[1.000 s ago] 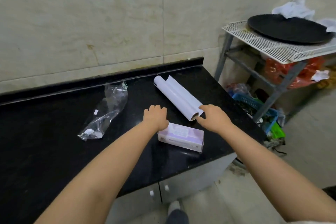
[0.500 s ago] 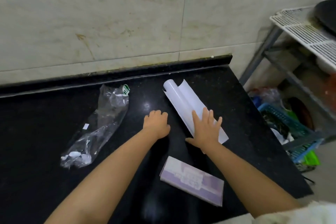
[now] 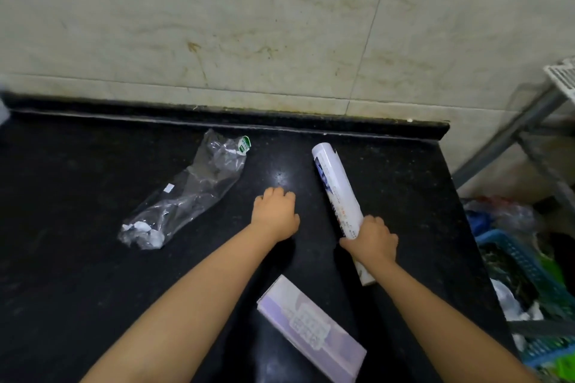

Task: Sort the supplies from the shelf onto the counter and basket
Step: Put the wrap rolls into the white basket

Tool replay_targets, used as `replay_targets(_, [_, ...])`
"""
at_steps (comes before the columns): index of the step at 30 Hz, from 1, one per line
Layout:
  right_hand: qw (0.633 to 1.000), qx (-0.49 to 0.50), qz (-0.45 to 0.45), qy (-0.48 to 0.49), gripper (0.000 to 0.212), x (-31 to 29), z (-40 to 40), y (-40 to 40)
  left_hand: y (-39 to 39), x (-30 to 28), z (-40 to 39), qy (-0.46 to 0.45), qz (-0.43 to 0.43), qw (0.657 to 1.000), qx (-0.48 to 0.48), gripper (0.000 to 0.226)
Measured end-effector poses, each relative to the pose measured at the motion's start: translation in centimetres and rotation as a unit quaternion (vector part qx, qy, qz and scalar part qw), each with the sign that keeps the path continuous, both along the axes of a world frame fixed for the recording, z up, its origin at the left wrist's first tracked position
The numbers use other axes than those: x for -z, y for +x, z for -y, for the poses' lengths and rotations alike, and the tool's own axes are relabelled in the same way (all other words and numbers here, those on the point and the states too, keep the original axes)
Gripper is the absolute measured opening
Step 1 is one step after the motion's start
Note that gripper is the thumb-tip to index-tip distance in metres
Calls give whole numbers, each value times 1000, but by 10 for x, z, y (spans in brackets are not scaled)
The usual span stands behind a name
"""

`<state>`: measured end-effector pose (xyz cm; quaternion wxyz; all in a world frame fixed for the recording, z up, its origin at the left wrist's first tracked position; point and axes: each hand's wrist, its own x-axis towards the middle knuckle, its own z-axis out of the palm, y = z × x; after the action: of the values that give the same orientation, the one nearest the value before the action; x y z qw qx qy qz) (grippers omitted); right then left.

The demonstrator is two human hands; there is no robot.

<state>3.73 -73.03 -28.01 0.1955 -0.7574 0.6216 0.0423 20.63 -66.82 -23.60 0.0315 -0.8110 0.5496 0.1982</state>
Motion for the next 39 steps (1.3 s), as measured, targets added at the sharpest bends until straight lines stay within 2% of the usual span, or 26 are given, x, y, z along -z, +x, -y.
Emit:
replay_targets(5, [993,-76,79,-46,51,-23,-14,24,12,-4,-39,-64,42,997,-28,47])
replay_targets(9, [970,-198,113,-86,49,-53,-45,71,40,-21,-85,-124,76,987,-68,51])
replay_targets(16, [922,-361,107,-87,48,-79,-144,177,121,-37,-220,-104,120,972,-175,48])
replay_targets(25, [894,-440,69,-43,48,-61,-328,298,224,-39,-432,-27,128,957,-259,48])
replay_targets(29, [882,-468,43,-41,45,-51,-378,334,260,-38,-504,2,115,952,-284,45])
replay_targets(33, [867,-495,3,-59,50,-46,-400,371,295,-33,-544,4,104,943,-315,44])
replay_targets(39, [870,-487,-28,-69,49,-32,-398,438,350,-14,-550,17,84,945,-317,45])
